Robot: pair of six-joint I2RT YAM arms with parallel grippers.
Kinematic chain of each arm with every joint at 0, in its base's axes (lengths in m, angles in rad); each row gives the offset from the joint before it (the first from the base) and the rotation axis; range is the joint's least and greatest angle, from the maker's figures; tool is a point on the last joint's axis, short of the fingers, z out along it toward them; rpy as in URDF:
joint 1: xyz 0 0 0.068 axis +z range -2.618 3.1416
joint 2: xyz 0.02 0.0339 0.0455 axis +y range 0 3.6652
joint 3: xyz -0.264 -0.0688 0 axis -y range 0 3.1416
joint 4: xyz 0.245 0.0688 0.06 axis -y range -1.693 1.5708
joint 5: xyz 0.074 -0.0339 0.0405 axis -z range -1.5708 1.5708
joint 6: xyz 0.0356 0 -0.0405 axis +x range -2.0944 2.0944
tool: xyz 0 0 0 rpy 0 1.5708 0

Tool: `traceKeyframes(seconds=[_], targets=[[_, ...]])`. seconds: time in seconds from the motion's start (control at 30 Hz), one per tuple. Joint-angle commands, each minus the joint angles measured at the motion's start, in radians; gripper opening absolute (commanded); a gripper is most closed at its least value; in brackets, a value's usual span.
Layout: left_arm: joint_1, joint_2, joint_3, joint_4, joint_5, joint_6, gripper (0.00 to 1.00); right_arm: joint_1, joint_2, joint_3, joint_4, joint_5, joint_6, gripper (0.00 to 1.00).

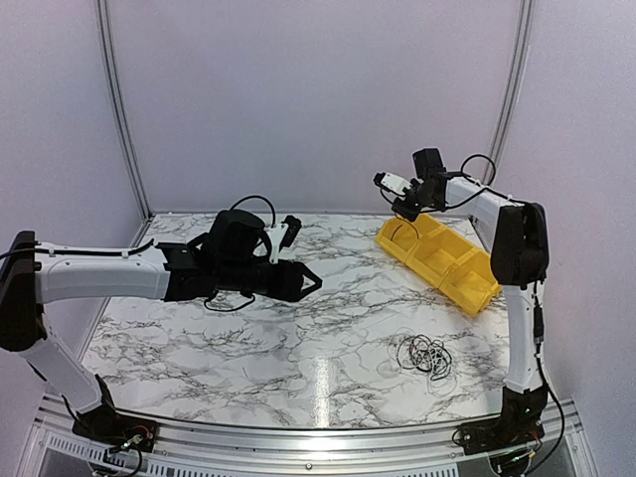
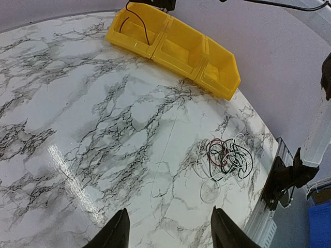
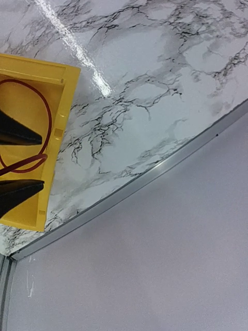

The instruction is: Untangle the cables

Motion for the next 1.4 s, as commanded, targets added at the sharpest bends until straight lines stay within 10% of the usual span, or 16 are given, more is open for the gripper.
traceKeyframes(seconds=[0.0, 0.37, 0.77, 0.93, 1.37], targets=[[-0.003, 0.013, 0.026, 0.013, -0.012, -0.007, 0.56, -0.021, 0.011, 0.028, 0.016, 0.037, 0.020, 0.17], [-0.003, 0.037, 0.027, 0.024, 0.004, 0.006, 0.56, -0.072, -0.055, -0.118, -0.012, 0.057, -0.005, 0.00], [-0.002, 0.062, 0.048, 0.023, 0.032, 0.023, 0.56, -0.073, -0.316, -0.185, -0.069, 0.008, 0.050, 0.49], [-0.004, 0.062, 0.041, 0.023, 0.020, 0.017, 0.57, -0.075, -0.511, -0.367, -0.112, -0.060, 0.024, 0.54], [-0.002, 0.125, 0.117, -0.038, -0.073, 0.008, 0.57, 0.007, -0.862, -0.927, -0.454, -0.319, -0.286, 0.21]])
